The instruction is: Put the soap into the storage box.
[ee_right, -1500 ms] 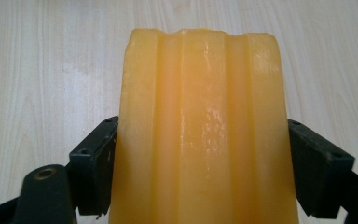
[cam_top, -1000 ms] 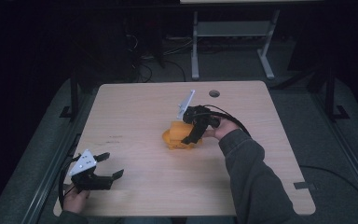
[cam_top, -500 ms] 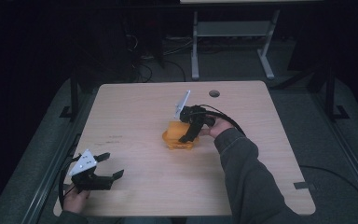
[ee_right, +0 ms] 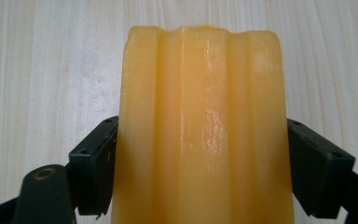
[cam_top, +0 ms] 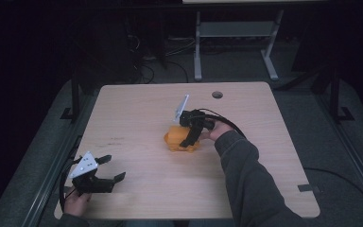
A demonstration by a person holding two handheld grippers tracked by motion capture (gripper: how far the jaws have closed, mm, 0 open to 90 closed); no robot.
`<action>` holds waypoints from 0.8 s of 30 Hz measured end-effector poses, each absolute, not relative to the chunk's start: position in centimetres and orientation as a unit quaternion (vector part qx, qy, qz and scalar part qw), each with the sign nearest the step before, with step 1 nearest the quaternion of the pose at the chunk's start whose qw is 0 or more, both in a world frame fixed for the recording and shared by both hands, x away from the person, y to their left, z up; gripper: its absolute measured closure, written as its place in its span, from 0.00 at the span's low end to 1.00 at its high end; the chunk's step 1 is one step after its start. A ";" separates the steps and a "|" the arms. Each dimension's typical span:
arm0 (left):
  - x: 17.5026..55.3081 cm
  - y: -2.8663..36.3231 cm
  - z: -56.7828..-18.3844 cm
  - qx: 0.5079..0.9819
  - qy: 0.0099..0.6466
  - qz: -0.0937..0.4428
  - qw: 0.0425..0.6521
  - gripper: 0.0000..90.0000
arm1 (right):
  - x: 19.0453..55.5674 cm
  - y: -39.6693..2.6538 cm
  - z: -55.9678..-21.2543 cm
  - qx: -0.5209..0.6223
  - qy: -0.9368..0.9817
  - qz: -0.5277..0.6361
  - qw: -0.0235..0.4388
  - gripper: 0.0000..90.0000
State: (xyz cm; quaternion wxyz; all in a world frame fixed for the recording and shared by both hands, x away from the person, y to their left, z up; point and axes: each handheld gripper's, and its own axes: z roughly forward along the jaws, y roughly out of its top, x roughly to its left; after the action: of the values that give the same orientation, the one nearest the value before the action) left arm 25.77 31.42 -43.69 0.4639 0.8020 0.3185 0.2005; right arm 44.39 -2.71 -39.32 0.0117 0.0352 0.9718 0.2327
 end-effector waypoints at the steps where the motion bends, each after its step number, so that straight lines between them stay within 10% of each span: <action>1: 25.8 31.4 -43.7 0.802 0.318 0.201 0.464 0.16 | 44.4 -2.7 -39.3 0.035 0.971 0.235 0.014 0.22; 24: 25.7 31.4 -43.6 0.800 0.317 0.201 0.468 0.16 | 43.8 -3.4 -38.5 0.064 0.968 0.242 0.017 0.18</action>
State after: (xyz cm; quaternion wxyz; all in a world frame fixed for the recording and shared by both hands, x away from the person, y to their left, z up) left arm 25.72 31.37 -43.63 0.4683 0.8000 0.3170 0.2006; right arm 43.85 -3.45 -38.54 0.0167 0.0638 0.9680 0.2423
